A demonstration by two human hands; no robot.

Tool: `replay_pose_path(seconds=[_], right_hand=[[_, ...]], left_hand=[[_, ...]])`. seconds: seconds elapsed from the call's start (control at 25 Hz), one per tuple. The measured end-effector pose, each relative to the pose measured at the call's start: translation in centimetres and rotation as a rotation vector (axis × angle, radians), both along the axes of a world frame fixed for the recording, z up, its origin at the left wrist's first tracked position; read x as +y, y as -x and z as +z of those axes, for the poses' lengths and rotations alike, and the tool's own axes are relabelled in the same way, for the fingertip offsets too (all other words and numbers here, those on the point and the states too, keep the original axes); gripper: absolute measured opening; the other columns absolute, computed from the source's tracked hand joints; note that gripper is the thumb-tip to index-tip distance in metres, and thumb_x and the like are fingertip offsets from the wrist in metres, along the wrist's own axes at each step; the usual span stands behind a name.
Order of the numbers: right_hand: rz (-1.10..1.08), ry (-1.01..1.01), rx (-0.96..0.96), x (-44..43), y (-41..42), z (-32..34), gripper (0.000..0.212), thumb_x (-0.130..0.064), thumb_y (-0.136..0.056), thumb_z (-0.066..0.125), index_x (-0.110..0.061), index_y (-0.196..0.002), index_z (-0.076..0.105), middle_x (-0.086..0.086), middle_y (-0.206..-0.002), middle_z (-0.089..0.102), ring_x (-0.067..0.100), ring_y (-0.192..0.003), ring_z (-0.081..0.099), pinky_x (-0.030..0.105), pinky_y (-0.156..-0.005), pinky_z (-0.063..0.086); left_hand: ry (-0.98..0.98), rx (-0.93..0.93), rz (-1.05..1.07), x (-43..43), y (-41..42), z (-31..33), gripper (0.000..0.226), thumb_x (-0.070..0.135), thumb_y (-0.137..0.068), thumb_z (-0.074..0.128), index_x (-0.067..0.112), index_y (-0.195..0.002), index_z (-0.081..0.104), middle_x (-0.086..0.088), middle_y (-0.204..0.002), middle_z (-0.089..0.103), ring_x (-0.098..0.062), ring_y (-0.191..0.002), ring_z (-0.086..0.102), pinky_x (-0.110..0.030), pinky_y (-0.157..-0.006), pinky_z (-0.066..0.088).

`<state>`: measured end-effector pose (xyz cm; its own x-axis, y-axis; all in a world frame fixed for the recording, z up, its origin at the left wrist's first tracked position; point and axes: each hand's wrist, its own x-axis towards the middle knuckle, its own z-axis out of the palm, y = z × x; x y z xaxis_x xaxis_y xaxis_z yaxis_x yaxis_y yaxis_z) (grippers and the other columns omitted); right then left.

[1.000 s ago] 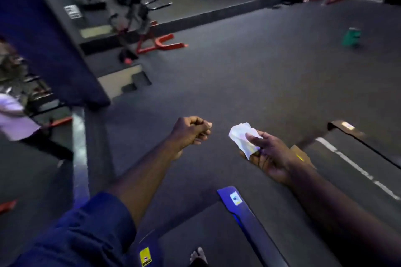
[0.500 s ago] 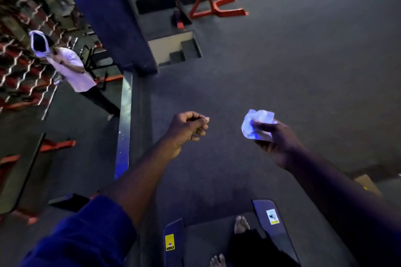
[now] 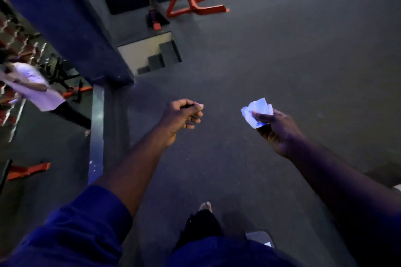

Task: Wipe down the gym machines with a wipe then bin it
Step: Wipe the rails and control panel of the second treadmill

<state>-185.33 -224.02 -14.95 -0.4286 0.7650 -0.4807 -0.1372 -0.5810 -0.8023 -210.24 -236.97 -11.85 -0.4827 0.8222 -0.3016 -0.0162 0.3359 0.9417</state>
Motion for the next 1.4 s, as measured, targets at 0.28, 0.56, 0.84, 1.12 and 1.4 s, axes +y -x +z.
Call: replay_pose_path(seconds=[0.28,0.56,0.84,1.12,1.4], right_hand=[[-0.374,-0.061,0.095,20.7,0.2,-15.8,0.042,0.009,-0.088,0.067,-0.002,-0.128,0.064,0.016,-0.124,0.073,0.029,-0.118,0.07,0.034,-0.101,0.054],[-0.858,-0.118,0.132,34.8,-12.4,-17.8,0.064,0.007,-0.072,0.08,-0.006,-0.132,0.061,0.014,-0.129,0.071,0.036,-0.123,0.066,0.042,-0.112,0.048],[-1.089,-0.227,0.097,47.9,-24.2,-20.3,0.059,0.005,-0.085,0.069,-0.005,-0.141,0.057,0.021,-0.135,0.066,0.04,-0.127,0.062,0.042,-0.112,0.047],[-1.367,-0.078,-0.177,56.5,-35.4,-17.7,0.041,-0.006,-0.085,0.079,0.003,-0.124,0.069,0.015,-0.099,0.075,0.014,-0.069,0.068,0.021,-0.055,0.054],[-1.842,0.094,-0.14,58.7,-49.8,-17.6,0.034,-0.005,-0.091,0.072,-0.008,-0.125,0.068,0.008,-0.1,0.076,0.018,-0.083,0.071,0.041,-0.101,0.056]], left_hand=[[-0.1,0.038,-0.409,29.1,3.3,-16.7,0.004,0.02,-0.099,0.071,0.017,-0.1,0.069,-0.002,-0.089,0.076,-0.014,-0.076,0.068,-0.031,-0.07,0.051],[-0.109,-0.008,-1.009,58.1,-10.8,-16.6,0.005,0.023,-0.1,0.07,0.019,-0.103,0.068,-0.004,-0.098,0.076,-0.018,-0.085,0.069,-0.03,-0.072,0.053],[-0.099,-0.039,-1.246,77.9,-27.2,-17.6,0.014,0.024,-0.098,0.072,0.014,-0.106,0.067,-0.006,-0.096,0.074,-0.017,-0.078,0.065,-0.028,-0.065,0.05],[-0.116,-0.085,-1.436,92.4,-44.4,-16.6,0.015,0.025,-0.097,0.073,0.012,-0.103,0.068,-0.008,-0.093,0.074,-0.017,-0.073,0.065,-0.027,-0.061,0.051],[-0.044,-0.164,-1.827,100.9,-68.4,-17.6,0.018,0.028,-0.096,0.075,0.012,-0.102,0.07,-0.007,-0.093,0.076,-0.018,-0.074,0.067,-0.029,-0.062,0.05]])
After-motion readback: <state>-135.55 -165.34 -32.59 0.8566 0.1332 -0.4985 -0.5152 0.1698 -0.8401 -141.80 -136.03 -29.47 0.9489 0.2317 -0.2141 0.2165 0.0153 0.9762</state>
